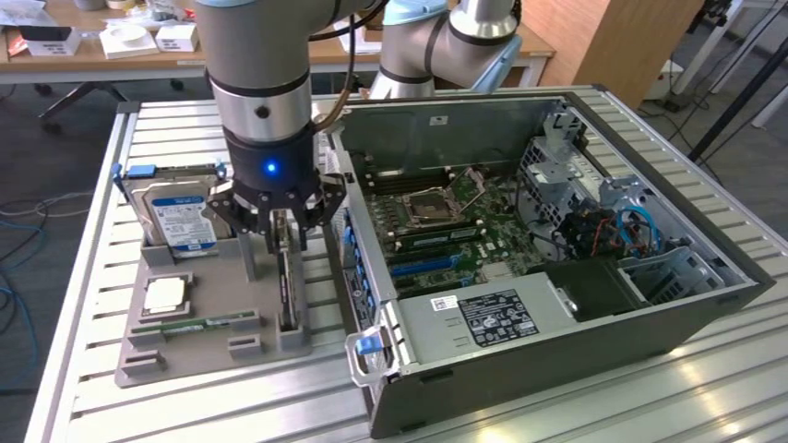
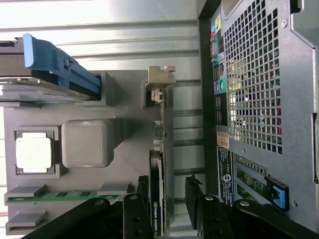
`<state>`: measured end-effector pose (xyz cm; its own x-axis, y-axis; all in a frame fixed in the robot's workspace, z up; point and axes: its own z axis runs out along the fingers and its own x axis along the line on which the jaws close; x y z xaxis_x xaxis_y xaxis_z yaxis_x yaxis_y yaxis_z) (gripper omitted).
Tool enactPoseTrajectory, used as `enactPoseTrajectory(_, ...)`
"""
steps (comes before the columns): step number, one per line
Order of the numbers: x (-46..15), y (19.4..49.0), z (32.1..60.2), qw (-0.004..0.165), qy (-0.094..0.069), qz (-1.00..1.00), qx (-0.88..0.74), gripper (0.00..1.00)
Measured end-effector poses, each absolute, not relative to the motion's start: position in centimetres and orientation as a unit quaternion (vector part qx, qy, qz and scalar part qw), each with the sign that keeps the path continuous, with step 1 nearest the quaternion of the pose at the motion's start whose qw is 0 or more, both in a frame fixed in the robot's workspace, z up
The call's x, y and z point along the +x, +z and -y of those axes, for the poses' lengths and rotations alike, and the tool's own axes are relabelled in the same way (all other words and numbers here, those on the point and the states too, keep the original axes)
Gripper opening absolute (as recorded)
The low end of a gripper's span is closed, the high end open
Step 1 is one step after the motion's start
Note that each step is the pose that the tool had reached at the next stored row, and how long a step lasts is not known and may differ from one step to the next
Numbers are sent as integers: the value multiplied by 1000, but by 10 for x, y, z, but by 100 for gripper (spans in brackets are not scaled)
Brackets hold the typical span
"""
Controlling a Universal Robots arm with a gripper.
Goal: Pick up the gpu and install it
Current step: 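Pick up the gpu and move the gpu toward the slot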
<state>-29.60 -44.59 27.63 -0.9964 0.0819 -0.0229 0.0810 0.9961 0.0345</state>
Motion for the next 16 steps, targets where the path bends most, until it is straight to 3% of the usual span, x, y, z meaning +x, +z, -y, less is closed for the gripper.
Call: enactPoseTrajectory(16,-296,266,446,12,17,-999,41,43)
